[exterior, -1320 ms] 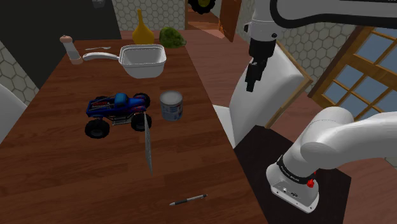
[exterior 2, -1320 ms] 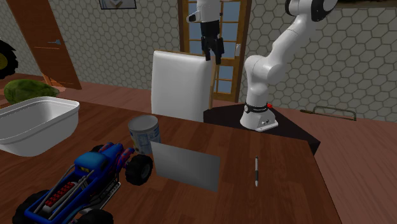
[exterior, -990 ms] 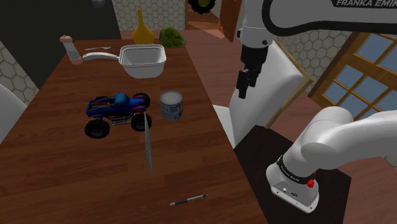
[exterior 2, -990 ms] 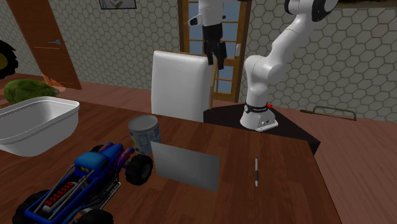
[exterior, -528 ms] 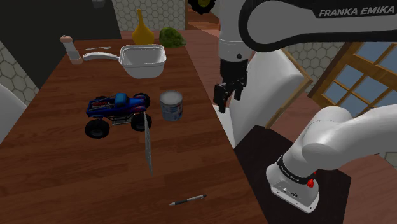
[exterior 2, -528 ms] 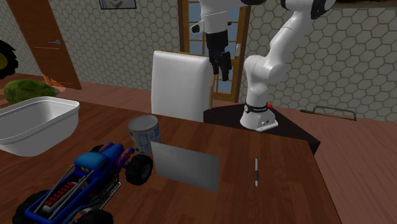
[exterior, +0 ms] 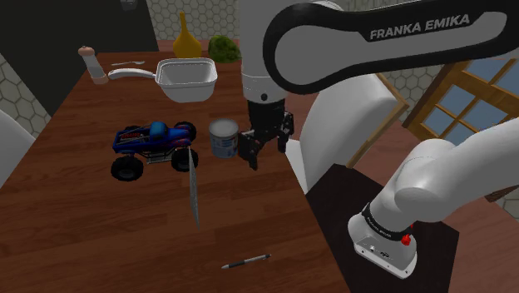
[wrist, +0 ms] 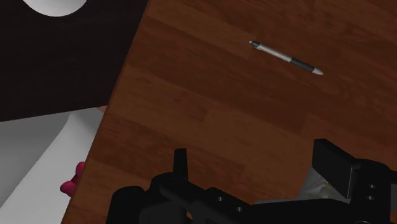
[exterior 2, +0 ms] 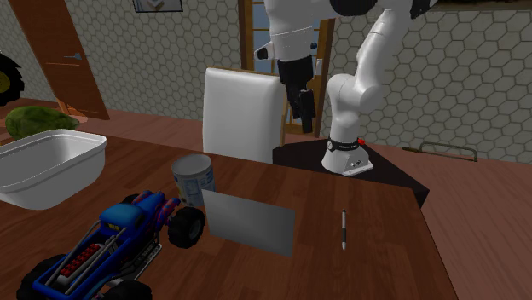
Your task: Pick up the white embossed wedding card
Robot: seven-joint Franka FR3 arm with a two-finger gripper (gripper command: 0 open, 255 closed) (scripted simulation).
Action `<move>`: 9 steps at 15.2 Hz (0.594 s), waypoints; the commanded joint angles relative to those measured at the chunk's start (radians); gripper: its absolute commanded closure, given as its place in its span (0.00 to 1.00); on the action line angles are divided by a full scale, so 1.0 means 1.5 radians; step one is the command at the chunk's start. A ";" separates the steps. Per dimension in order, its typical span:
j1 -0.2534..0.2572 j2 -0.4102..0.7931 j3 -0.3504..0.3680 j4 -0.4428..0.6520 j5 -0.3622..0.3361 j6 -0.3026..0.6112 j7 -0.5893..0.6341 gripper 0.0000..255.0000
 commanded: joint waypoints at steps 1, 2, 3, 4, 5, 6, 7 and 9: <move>-0.005 0.050 0.032 0.030 0.001 0.022 0.052 0.00; -0.007 0.074 0.047 0.046 0.000 0.032 0.078 0.00; -0.008 0.099 0.061 0.062 -0.004 0.041 0.104 0.00; -0.010 0.125 0.076 0.080 -0.009 0.050 0.131 0.00; -0.011 0.152 0.090 0.098 -0.017 0.059 0.158 0.00; -0.013 0.180 0.103 0.117 -0.026 0.068 0.186 0.00; -0.013 0.209 0.116 0.137 -0.037 0.076 0.215 0.00; -0.009 0.271 0.137 0.179 -0.065 0.090 0.274 0.00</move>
